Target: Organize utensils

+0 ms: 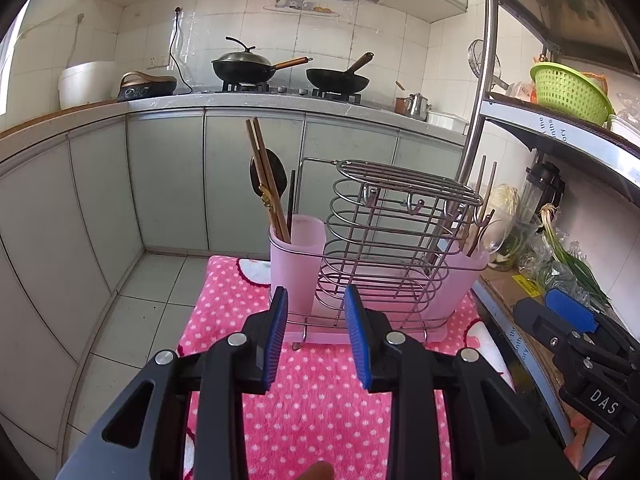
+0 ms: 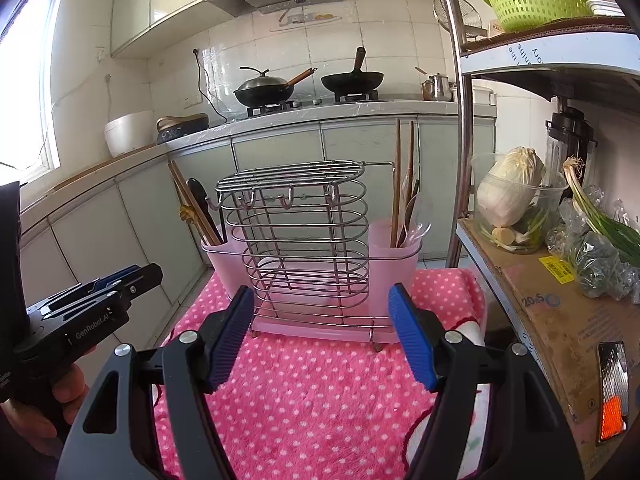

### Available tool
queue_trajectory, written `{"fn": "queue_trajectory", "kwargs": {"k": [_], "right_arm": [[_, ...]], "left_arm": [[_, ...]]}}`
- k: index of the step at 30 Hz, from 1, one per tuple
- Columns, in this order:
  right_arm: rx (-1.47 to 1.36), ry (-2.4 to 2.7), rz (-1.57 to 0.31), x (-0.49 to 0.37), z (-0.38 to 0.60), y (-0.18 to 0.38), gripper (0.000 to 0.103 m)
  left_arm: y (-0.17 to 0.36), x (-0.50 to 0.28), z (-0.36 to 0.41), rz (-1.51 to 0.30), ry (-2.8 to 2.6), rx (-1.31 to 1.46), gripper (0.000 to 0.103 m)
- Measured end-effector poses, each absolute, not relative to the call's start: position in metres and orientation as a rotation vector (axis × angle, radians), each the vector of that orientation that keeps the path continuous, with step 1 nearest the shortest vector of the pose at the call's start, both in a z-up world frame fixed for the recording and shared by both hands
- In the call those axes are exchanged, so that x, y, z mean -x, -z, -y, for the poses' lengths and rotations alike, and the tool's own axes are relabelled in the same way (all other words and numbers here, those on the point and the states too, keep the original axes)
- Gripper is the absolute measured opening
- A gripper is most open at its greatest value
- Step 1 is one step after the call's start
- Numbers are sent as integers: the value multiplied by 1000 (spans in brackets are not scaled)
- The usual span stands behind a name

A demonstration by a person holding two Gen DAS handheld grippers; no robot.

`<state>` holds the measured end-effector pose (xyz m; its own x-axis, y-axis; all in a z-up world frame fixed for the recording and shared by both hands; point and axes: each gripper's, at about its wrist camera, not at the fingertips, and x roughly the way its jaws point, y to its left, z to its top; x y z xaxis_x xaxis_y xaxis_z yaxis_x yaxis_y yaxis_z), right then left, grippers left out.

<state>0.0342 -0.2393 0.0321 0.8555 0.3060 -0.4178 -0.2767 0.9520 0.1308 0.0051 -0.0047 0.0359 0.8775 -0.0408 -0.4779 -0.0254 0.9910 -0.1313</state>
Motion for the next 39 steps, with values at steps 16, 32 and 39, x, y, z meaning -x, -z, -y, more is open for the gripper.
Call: {"fn": "queue_trajectory", "kwargs": {"k": [16, 32, 39], "right_arm": [[-63, -311, -450, -33, 238, -32, 70], [-68, -310, -450, -32, 239, -31, 70], [-68, -312, -448, -31, 239, -31, 70]], "left_arm": [[-39, 1, 5, -496, 3, 125, 28], [-37, 1, 8, -503, 6, 116, 28], [-36, 2, 8, -504, 5, 115, 28]]}}
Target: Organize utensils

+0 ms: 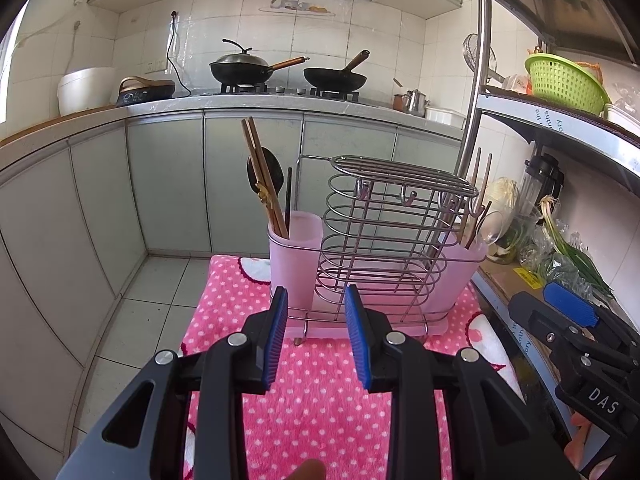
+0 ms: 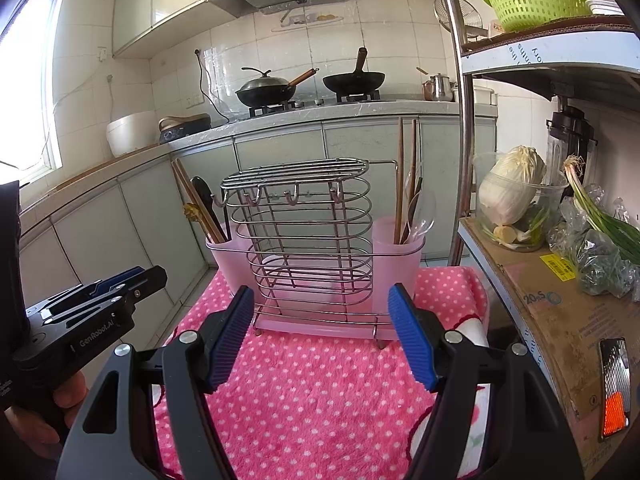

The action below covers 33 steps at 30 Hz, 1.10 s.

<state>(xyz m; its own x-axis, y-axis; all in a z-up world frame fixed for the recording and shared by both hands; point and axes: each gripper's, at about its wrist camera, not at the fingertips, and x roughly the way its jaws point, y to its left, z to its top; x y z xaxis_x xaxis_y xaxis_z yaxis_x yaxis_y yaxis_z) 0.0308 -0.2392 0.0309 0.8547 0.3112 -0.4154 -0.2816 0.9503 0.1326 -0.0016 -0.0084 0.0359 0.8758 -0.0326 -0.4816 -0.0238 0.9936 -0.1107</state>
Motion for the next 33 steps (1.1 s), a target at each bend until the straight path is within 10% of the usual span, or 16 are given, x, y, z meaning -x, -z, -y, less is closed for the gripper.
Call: {"fn": "queue_trajectory", "kwargs": {"k": [33], "right_arm": [[-73, -304, -440, -29, 241, -32, 70]], "left_arm": [[-36, 7, 10, -472, -32, 86, 28]]}}
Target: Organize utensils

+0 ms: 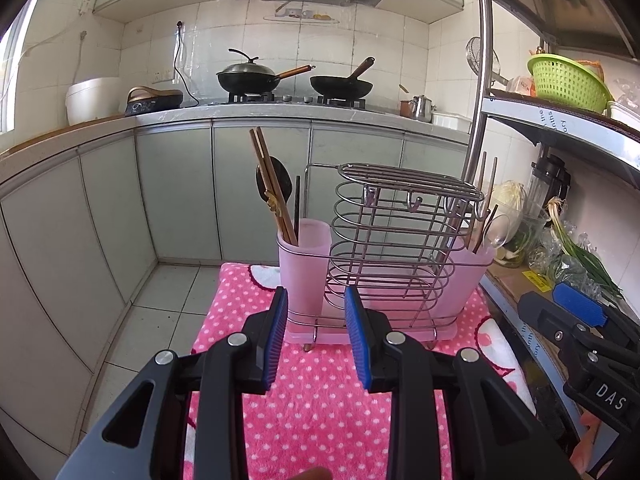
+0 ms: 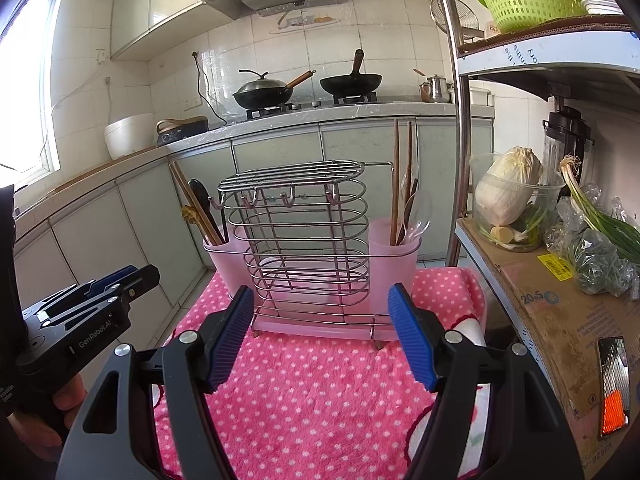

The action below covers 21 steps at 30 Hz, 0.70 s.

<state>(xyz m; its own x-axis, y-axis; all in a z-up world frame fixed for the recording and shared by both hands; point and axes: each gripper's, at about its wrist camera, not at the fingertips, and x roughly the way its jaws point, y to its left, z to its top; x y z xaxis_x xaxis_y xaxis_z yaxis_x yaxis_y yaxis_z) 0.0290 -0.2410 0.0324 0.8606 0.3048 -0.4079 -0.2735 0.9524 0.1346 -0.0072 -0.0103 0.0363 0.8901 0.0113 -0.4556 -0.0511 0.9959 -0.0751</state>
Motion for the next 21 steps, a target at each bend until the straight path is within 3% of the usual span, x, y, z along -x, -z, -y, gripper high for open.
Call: {"fn": "queue_trajectory", "kwargs": {"k": [21], "right_arm": [[-67, -288, -443, -32, 240, -32, 70]], "left_arm": [[-36, 5, 13, -481, -38, 80, 28]]}}
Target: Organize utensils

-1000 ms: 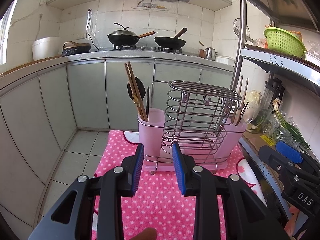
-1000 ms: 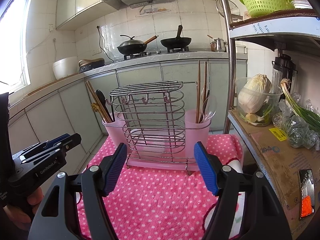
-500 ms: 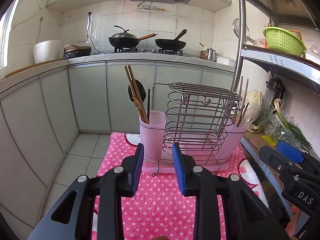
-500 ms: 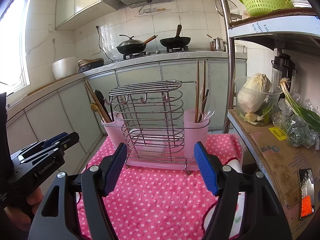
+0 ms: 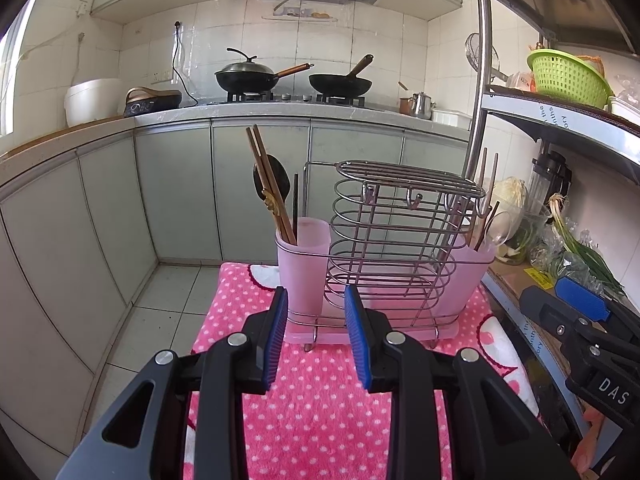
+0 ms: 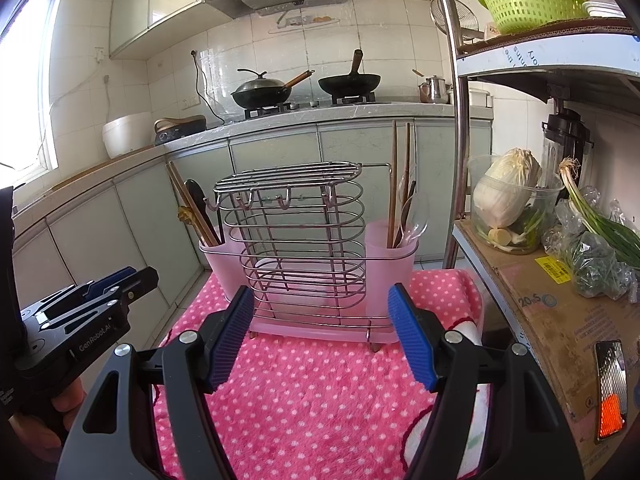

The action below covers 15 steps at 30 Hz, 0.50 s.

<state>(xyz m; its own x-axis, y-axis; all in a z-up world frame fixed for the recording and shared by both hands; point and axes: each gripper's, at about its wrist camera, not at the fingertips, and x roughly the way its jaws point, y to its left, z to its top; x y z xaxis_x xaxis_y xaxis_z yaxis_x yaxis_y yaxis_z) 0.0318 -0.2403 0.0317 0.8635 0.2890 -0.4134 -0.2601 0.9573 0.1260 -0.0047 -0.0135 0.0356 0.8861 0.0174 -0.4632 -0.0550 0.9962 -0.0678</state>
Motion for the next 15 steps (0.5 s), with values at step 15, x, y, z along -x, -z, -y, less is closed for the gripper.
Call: {"fn": "queue_trajectory", "kwargs": {"k": [15], "right_arm": [[-36, -259, -556, -62, 234, 6, 70]], "left_arm": [[-5, -33, 11, -590, -24, 63, 28]]}}
